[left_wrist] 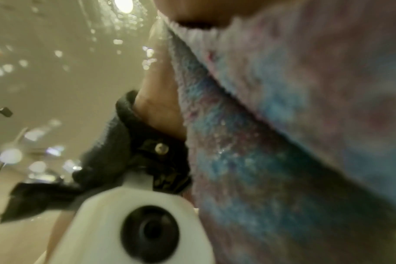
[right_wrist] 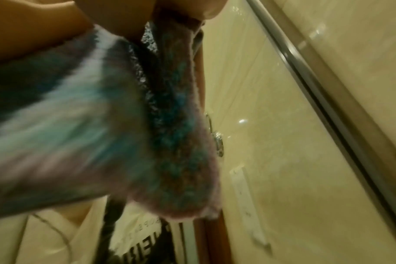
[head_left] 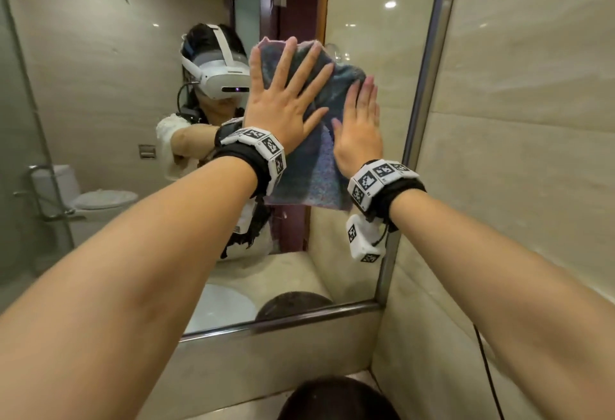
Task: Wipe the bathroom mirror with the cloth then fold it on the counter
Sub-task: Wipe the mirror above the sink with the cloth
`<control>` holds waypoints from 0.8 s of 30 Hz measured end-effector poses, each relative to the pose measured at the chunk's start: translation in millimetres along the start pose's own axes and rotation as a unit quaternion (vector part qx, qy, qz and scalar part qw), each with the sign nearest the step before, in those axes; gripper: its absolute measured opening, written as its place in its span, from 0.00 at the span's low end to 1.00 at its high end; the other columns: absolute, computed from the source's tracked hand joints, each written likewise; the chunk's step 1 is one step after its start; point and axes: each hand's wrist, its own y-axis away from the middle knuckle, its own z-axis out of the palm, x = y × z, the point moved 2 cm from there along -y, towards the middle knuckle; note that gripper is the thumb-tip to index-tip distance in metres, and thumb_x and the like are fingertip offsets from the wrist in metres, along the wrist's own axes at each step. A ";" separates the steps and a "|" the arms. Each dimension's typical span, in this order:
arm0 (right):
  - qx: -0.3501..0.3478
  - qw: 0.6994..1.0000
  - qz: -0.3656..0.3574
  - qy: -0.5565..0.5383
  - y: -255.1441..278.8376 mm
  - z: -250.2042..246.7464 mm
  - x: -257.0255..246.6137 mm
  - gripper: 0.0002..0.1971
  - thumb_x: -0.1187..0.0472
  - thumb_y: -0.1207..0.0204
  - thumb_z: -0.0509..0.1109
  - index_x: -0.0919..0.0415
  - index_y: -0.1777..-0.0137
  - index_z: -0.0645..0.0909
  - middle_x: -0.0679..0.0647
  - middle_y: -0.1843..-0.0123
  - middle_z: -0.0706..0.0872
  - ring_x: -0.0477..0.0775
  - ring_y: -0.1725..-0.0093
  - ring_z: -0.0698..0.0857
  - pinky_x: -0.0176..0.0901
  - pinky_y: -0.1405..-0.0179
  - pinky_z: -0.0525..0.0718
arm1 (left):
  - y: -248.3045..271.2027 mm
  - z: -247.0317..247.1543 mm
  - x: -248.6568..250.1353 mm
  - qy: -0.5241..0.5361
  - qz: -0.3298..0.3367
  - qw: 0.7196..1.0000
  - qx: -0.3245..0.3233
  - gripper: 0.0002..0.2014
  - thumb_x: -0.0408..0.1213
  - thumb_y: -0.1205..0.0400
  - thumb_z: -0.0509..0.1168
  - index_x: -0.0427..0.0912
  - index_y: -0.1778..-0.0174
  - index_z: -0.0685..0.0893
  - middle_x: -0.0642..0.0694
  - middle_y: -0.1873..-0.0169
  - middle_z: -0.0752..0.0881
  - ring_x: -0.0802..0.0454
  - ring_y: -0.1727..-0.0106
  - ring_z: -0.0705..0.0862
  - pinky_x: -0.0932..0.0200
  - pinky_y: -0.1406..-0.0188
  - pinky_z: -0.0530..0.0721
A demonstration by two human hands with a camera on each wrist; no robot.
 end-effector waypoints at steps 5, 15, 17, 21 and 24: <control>-0.029 0.999 -0.031 0.019 28.2 13.0 7.1 0.36 0.54 0.16 0.55 0.67 0.19 0.37 0.66 0.17 0.37 0.63 0.18 0.38 0.48 0.20 0.36 | 25.9 9.8 3.6 0.018 -0.006 1.000 -0.009 0.32 0.62 0.16 0.40 0.54 0.17 0.43 0.47 0.17 0.44 0.39 0.17 0.43 0.26 0.28 0.38; -0.106 0.992 -0.044 0.043 189.2 119.6 32.9 0.42 0.55 0.24 0.68 0.73 0.21 0.47 0.75 0.20 0.54 0.69 0.20 0.51 0.56 0.21 0.49 | 178.8 79.6 51.9 0.002 0.077 0.994 -0.071 0.33 0.62 0.17 0.45 0.53 0.17 0.50 0.48 0.18 0.54 0.39 0.19 0.45 0.24 0.28 0.39; -0.111 0.991 -0.062 0.049 214.0 131.5 36.6 0.39 0.53 0.25 0.65 0.73 0.22 0.52 0.77 0.22 0.59 0.71 0.22 0.58 0.58 0.23 0.56 | 211.1 94.3 60.9 0.017 0.081 0.993 -0.086 0.33 0.61 0.17 0.44 0.53 0.17 0.48 0.48 0.18 0.54 0.39 0.18 0.38 0.28 0.28 0.33; -0.132 0.983 -0.106 0.068 260.0 148.6 42.5 0.34 0.53 0.25 0.57 0.73 0.24 0.54 0.77 0.24 0.63 0.72 0.23 0.64 0.61 0.26 0.60 | 260.2 113.4 74.3 0.040 0.086 0.990 -0.108 0.32 0.58 0.16 0.47 0.53 0.17 0.49 0.49 0.18 0.56 0.43 0.20 0.30 0.31 0.27 0.32; -0.156 0.977 -0.120 0.078 284.5 159.2 45.1 0.32 0.56 0.24 0.57 0.72 0.23 0.55 0.75 0.23 0.64 0.72 0.24 0.65 0.62 0.27 0.60 | 288.0 123.9 78.8 0.024 0.111 0.986 -0.123 0.31 0.55 0.15 0.49 0.52 0.17 0.49 0.49 0.18 0.56 0.43 0.19 0.33 0.32 0.26 0.31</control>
